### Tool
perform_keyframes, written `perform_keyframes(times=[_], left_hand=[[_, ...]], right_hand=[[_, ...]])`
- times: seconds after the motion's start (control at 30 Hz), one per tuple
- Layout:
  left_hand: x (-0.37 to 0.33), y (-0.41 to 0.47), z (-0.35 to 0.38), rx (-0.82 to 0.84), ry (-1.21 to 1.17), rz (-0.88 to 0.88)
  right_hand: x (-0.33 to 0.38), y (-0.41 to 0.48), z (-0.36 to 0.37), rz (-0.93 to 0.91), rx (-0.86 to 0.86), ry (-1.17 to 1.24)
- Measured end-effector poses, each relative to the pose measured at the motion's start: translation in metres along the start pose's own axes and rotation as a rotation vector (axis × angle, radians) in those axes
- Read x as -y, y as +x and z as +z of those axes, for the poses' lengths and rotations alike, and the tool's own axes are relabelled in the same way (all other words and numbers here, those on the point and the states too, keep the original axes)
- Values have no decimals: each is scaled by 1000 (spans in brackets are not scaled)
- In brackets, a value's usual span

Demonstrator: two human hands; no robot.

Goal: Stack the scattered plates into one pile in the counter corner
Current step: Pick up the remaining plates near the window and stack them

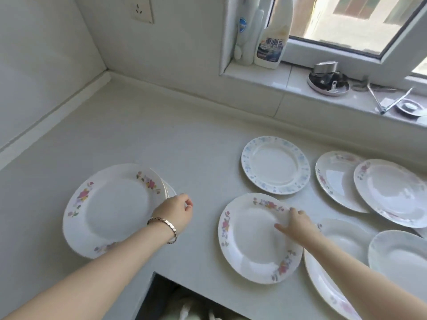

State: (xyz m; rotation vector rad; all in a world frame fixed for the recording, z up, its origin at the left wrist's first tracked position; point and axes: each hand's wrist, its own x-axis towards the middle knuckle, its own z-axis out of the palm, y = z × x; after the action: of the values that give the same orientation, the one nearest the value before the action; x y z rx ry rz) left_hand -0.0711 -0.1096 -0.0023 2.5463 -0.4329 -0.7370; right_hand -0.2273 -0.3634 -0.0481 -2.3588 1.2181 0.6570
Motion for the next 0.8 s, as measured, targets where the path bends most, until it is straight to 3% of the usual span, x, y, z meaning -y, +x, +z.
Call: perform_keyframes(times=[0.2,0.53,0.67,0.8], left_hand=[[-5,-7,13,8,-9,-60],[8,-4,-5,-73,-57,-140],[18,-11,-27,-189,-18,-147],[42,-25,-60,-308,46,-172]], right_hand=[[-17,20,6,72,-14,295],[-4,-3,-32,-84,8,861],[13,-17,-49,-115,14,1108],[59,-35,-58,-225,146,1299]])
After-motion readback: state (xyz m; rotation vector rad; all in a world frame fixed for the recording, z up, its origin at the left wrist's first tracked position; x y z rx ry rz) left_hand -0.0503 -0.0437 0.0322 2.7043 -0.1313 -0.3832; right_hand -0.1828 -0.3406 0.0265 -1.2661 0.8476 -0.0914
